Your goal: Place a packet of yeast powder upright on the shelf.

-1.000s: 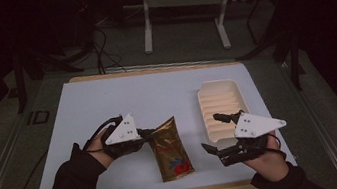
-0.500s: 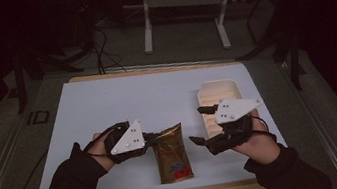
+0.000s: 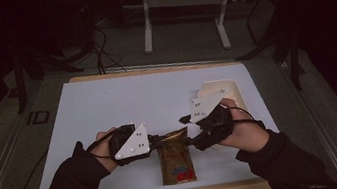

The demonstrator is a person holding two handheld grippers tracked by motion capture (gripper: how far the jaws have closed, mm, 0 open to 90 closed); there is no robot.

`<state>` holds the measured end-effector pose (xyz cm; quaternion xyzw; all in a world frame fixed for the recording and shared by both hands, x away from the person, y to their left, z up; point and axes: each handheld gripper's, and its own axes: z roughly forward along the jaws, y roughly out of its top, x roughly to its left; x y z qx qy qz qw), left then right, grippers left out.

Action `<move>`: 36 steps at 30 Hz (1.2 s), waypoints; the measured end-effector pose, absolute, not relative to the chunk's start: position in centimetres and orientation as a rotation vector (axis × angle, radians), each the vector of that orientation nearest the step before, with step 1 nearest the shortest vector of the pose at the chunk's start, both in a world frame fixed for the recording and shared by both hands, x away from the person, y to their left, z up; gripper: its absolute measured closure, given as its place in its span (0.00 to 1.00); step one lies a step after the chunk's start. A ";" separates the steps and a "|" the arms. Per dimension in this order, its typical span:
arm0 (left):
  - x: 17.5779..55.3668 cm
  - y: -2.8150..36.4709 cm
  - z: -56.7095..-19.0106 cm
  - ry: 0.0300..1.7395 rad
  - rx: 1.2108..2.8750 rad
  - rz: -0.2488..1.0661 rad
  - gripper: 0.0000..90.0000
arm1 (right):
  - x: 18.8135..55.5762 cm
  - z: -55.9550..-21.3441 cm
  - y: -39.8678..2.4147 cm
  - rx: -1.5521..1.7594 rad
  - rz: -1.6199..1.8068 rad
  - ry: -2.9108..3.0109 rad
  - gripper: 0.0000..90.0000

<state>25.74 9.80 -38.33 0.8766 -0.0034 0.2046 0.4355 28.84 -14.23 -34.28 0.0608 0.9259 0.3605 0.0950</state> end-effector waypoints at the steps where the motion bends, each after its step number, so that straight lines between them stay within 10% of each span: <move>1: 25.7 9.8 -38.3 -0.014 2.183 0.514 0.96 | 29.0 -34.3 -14.0 0.172 1.050 2.752 0.47; 23: 25.8 9.3 -39.1 -0.007 2.173 0.511 0.95 | 30.5 -34.5 -10.2 -0.023 0.516 3.069 0.91; 36: 26.5 9.7 -38.6 0.073 2.123 0.402 0.82 | 30.1 -33.9 -10.7 -0.110 0.512 3.039 0.97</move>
